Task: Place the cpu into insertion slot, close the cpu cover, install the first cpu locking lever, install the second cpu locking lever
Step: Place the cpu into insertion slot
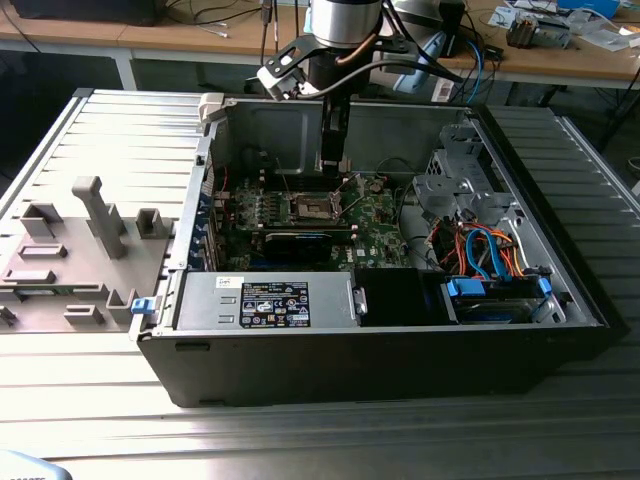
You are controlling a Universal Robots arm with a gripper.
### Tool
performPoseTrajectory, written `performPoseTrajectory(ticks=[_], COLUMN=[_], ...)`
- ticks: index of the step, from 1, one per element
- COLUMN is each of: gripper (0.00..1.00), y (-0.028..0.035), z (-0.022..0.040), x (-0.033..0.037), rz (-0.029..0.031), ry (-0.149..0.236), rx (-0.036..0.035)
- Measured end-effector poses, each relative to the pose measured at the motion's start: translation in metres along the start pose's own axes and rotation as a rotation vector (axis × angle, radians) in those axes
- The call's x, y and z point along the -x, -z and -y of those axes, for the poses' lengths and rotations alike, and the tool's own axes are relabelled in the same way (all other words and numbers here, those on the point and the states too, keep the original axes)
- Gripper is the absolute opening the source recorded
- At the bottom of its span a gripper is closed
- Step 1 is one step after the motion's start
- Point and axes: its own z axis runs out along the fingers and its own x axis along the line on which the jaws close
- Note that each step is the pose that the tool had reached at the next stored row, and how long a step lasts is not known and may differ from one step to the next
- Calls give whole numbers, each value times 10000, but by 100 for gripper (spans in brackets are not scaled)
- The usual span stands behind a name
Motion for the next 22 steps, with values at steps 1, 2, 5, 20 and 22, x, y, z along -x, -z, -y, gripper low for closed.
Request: performPoseTrajectory(ticks=[1, 2, 5, 20, 22], gripper=[55, 55, 55, 55, 55], y=[0, 0, 0, -50, -52], z=[1, 1, 1, 14, 15], x=[0, 0, 0, 0, 0], rz=[-1, -2, -6, -42, -42], ry=[9, 33, 255, 1949, 1949], rx=[0, 0, 7, 65, 65])
